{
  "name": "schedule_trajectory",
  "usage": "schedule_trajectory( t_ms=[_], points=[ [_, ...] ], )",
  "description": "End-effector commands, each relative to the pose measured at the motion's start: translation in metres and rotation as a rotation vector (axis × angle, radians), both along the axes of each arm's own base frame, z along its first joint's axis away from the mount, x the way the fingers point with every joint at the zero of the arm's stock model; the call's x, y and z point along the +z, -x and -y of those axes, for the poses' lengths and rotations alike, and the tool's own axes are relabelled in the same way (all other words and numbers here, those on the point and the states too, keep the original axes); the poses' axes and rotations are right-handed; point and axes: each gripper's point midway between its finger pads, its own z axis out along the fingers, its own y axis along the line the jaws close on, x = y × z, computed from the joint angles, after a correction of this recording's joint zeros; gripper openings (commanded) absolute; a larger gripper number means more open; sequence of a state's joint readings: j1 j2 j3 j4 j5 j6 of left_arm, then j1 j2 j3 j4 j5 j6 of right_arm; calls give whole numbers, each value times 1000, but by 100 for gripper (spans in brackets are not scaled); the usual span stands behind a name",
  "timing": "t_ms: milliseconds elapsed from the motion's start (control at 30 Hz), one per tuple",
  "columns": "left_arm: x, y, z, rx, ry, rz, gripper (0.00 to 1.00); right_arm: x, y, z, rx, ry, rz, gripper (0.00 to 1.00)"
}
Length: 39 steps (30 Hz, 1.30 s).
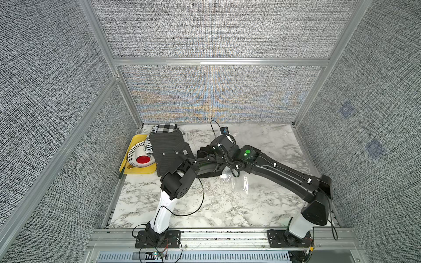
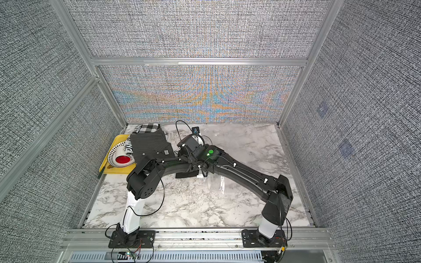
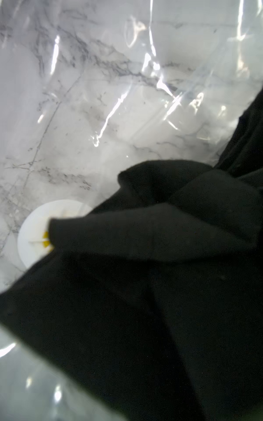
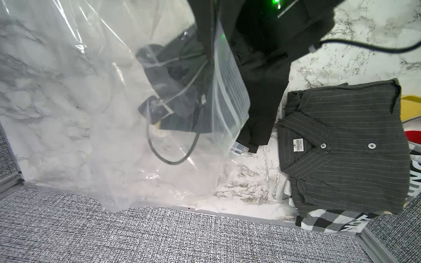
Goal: Place the folded shirt into the vacuum bag
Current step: Place the shirt in the vacuum bag.
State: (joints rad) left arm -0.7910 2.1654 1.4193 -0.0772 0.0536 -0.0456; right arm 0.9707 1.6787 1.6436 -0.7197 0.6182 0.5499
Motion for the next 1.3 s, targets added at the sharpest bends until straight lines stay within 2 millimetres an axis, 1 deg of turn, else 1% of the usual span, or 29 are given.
schedule_trajectory(
  t_ms=[0,67,200,333,433,567,633,667,800,833,867,900,967,1033,1167,1267],
  points=[
    [-20,26,-21,7,-33,-198,0,5,11,2,16,20,23,0],
    [-14,25,-20,8,38,-275,0,3,17,-5,60,9,32,0],
    [7,24,-11,7,188,-435,0,-18,30,-21,130,29,14,0],
    [30,22,-1,25,293,-536,0,-39,43,-39,181,73,-23,0],
    [50,21,8,32,390,-605,0,-53,48,-49,203,90,-47,0],
    [70,20,18,46,497,-694,0,-63,52,-56,215,93,-65,0],
    [77,20,22,51,545,-751,0,-66,52,-54,206,102,-67,0],
    [81,20,23,50,561,-768,0,-67,50,-50,188,112,-67,0],
    [93,20,15,80,605,-811,0,-71,36,-11,31,164,-91,0],
    [98,21,15,69,629,-824,0,-69,33,-4,6,166,-91,0],
    [102,23,15,60,648,-840,0,-65,32,-1,-1,161,-87,0],
    [107,25,17,47,675,-857,0,-61,32,-3,11,148,-77,0],
    [111,26,21,32,722,-895,0,-53,33,-14,62,109,-64,0],
    [113,21,28,39,787,-946,0,-54,36,-27,117,65,-72,0],
    [109,5,38,103,872,-1011,0,-68,43,-48,183,46,-110,0],
    [107,-8,46,163,949,-1085,0,-84,51,-60,215,56,-145,0]
  ],
)
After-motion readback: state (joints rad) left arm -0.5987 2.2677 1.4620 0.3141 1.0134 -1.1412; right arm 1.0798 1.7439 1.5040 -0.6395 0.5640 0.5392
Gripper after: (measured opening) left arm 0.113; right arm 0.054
